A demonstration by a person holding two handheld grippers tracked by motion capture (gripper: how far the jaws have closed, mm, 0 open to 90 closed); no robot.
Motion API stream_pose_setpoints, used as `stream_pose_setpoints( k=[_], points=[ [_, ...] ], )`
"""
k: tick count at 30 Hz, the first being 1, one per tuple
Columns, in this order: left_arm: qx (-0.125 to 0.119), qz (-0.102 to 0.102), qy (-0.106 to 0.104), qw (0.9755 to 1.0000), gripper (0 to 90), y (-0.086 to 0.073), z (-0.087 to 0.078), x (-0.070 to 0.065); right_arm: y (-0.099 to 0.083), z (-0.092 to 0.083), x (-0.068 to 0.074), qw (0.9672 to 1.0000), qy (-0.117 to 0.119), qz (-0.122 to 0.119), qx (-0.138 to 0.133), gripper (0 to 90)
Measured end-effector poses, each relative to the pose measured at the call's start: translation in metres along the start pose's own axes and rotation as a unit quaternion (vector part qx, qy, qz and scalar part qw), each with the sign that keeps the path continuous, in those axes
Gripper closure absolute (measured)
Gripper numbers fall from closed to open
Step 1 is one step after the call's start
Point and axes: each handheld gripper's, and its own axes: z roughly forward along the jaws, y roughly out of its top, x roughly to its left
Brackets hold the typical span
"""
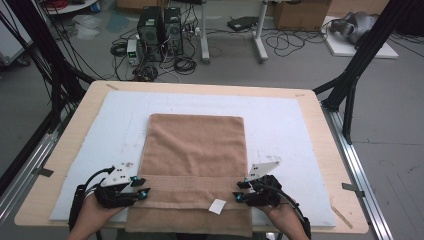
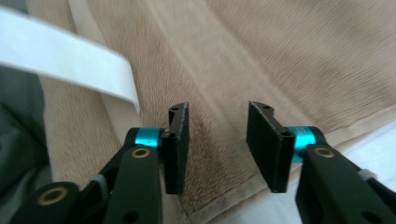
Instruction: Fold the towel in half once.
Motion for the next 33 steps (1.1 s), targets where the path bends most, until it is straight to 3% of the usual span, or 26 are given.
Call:
stream_pose_setpoints(
  k=[2, 5, 9, 18, 24, 33],
  points=[
    [-0.003, 0.011, 0.003, 0.9999, 70.1, -0.001, 0.003, -0.002, -0.001, 0.002, 0.000, 1.0000, 0.000, 0.007, -0.004, 64.2],
    [-0.004, 0.013, 0.003, 0.9999, 81.0, -0.001, 0.004, -0.001, -0.001, 0.001, -0.005, 1.0000, 0.004, 0.008, -0.002, 75.1],
    [-0.004, 0.009, 0.003, 0.9999, 85.3, 0.002, 0.002, 0.000, 0.005, 0.001, -0.007, 0.9999, 0.009, -0.006, 0.007, 84.1],
    [-0.032, 0.008, 0.007, 0.9994, 86.2, 0.014, -0.017, -0.001, 0.020, -0.020, 0.000, 0.9993, -0.005, -0.037, -0.006, 85.8],
    [-0.060, 0.003, 0.010, 0.9982, 86.4, 0.026, -0.038, 0.002, 0.031, -0.036, -0.002, 0.9987, -0.007, -0.038, -0.034, 85.8],
    [-0.065, 0.015, 0.008, 0.9978, 86.4, 0.029, -0.060, -0.009, 0.042, -0.058, 0.015, 0.9970, -0.009, -0.059, -0.050, 85.7]
  ],
)
